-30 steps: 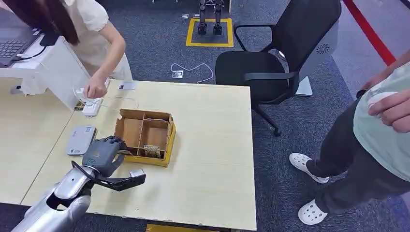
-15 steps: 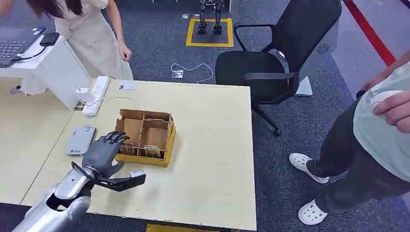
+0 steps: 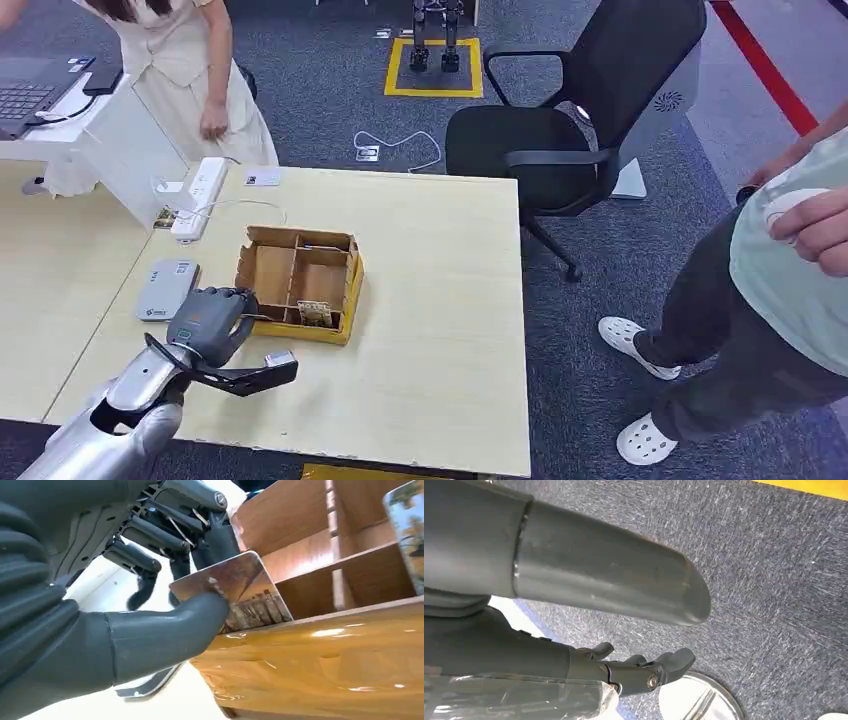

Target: Pass the card to the sensor for recognition and then transmit it.

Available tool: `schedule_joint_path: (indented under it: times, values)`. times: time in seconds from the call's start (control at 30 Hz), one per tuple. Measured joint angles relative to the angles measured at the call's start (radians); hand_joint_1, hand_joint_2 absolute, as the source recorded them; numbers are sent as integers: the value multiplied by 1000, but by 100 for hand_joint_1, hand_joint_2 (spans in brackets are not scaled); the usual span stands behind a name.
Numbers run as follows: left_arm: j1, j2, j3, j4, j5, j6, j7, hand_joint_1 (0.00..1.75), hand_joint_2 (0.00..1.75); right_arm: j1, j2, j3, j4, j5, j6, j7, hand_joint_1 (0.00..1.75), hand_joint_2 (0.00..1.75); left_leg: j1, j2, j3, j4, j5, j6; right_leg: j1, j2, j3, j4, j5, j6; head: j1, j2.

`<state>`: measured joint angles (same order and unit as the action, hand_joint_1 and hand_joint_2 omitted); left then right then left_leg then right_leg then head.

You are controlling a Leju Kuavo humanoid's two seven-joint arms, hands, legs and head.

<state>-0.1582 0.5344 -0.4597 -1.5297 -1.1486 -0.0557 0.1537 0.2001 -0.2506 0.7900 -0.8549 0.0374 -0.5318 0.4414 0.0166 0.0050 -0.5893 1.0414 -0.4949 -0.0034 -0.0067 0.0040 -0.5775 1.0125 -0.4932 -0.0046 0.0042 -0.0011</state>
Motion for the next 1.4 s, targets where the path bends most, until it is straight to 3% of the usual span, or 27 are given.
schedule_joint_path:
  times: [0.37,0.53,0.7,1.13,1.4]
  values:
    - [0,2,0,0,-3,3,-1,175,175,3,3,-11,6,35,10,-2,0,0,0,0,0,0,0,0,0,0,0,0,0,0,0,0]
    - [2,28,0,0,31,22,-60,175,175,5,6,-21,11,48,21,-12,0,0,1,0,0,0,0,0,0,0,0,0,0,0,0,0]
    - [-3,49,12,0,53,60,-63,175,175,5,8,-33,22,65,27,-24,0,0,1,0,0,0,0,0,0,0,0,0,0,0,0,0]
    - [-103,119,104,-28,113,64,-48,175,175,15,17,-65,24,69,26,-32,0,0,1,0,0,0,0,0,0,0,0,0,0,0,0,0]
    - [-201,130,131,-35,125,46,-53,175,175,16,24,-82,27,82,27,-42,0,0,1,0,0,0,0,0,0,1,0,0,0,0,-1,0]
